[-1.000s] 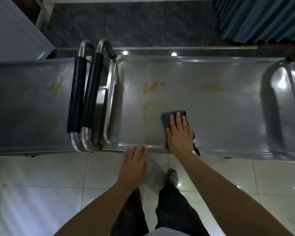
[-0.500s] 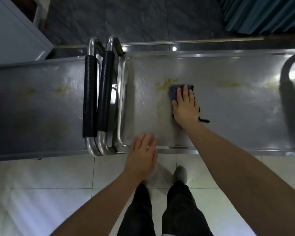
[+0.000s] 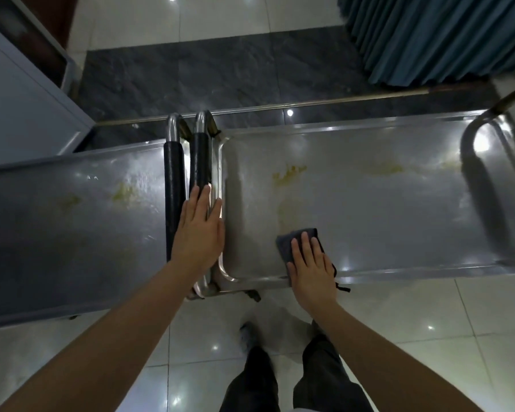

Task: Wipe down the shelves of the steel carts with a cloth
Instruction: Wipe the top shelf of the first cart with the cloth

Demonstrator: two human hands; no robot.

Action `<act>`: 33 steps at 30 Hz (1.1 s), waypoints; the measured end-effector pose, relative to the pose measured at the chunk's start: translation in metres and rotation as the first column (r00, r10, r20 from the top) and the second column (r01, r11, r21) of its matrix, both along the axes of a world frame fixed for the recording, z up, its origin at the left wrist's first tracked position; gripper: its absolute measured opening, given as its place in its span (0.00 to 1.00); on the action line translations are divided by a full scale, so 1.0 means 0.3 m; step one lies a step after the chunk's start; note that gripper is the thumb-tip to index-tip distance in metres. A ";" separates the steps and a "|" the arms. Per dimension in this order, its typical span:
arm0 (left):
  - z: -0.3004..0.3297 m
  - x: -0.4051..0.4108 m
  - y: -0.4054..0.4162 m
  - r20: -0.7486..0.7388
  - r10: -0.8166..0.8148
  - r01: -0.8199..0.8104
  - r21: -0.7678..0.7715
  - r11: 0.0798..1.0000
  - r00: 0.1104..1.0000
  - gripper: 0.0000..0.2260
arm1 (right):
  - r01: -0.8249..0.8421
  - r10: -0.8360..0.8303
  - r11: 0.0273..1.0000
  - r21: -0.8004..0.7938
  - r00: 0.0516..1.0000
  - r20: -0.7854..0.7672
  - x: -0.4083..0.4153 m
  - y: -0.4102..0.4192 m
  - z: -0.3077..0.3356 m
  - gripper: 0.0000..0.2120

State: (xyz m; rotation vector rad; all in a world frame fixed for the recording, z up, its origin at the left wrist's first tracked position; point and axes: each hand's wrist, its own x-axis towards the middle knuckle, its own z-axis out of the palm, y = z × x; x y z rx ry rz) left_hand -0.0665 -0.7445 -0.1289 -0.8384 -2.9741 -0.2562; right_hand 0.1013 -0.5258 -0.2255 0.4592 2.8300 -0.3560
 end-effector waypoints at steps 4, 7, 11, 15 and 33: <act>-0.017 0.002 0.008 -0.001 0.033 -0.033 -0.011 0.999 0.999 0.23 | 0.032 -0.031 0.999 -0.034 0.999 0.017 -0.131 0.021 0.003 0.27; -0.023 0.006 0.003 -0.022 0.023 -0.025 -0.058 0.998 0.999 0.23 | 0.094 -0.094 0.995 -0.036 0.996 -0.003 -0.286 0.059 0.000 0.28; -0.020 0.004 0.004 -0.058 0.000 -0.007 -0.118 0.993 0.998 0.24 | 0.184 -0.186 0.982 -0.041 0.982 -0.040 -0.476 0.100 0.000 0.28; -0.026 0.006 0.005 -0.050 0.029 -0.035 -0.119 0.992 0.998 0.24 | 0.189 -0.190 0.981 -0.049 0.981 -0.036 -0.575 0.098 -0.006 0.28; -0.016 0.020 0.005 0.010 0.049 -0.048 -0.100 0.994 0.999 0.24 | 0.051 -0.047 0.998 0.037 0.993 -0.112 -0.020 -0.208 -0.047 0.27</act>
